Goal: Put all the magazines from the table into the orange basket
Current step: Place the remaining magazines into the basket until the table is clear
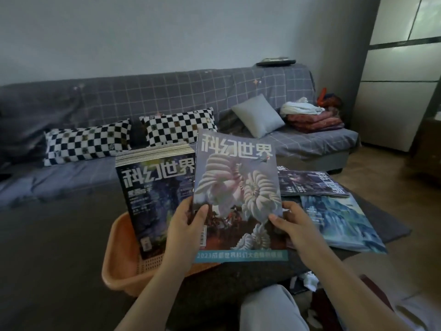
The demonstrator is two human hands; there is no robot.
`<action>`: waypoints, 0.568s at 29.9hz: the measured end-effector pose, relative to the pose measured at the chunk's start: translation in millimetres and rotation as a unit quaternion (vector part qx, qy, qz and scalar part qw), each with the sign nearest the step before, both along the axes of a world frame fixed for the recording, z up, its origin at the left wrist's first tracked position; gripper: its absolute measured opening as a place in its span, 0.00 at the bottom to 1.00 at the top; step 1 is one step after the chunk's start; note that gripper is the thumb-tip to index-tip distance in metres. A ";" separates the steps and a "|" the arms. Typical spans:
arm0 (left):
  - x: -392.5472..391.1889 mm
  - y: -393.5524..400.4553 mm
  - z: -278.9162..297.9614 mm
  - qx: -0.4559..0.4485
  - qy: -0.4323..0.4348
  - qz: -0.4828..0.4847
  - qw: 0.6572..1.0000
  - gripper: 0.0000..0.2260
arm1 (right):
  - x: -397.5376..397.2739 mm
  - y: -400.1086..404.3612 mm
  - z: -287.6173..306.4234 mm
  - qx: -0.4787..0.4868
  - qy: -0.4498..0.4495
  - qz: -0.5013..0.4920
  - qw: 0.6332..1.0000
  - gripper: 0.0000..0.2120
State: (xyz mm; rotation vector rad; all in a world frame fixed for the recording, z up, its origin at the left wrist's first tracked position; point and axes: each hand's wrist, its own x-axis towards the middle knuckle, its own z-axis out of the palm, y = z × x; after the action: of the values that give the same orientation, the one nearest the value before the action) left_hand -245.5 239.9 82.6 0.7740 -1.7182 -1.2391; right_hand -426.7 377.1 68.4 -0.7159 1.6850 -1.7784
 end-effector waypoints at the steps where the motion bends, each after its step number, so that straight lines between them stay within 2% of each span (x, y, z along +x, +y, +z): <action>1: 8.8 -4.7 1.7 0.000 0.003 0.017 1.000 0.07 | 5.2 -9.0 2.8 -0.003 0.005 0.011 1.000 0.10; 3: 26.0 -14.1 4.7 0.011 -0.004 0.036 0.999 0.13 | 15.8 -27.2 7.7 -0.015 0.017 0.028 0.999 0.10; 7: 58.5 -38.2 7.8 0.070 0.012 0.048 0.996 0.11 | 33.1 -65.5 16.0 -0.017 0.050 0.064 0.997 0.11; 10: 77.5 -57.9 8.3 0.055 -0.022 0.075 0.995 0.07 | 42.6 -91.8 20.3 -0.008 0.080 0.080 0.994 0.11; 13: 90.2 -73.9 4.3 0.038 -0.050 0.102 0.993 0.07 | 49.4 -116.2 17.7 0.016 0.139 0.069 0.988 0.12; 17: 101.5 -91.3 -8.8 0.004 -0.138 0.185 0.973 0.05 | 57.9 -143.9 2.9 0.077 0.210 0.070 0.972 0.08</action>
State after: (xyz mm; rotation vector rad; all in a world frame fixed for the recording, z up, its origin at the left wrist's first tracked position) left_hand -144.0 148.5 73.8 1.2569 -1.6832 -0.9144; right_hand -368.8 233.2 71.3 -1.1717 1.9597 -1.4492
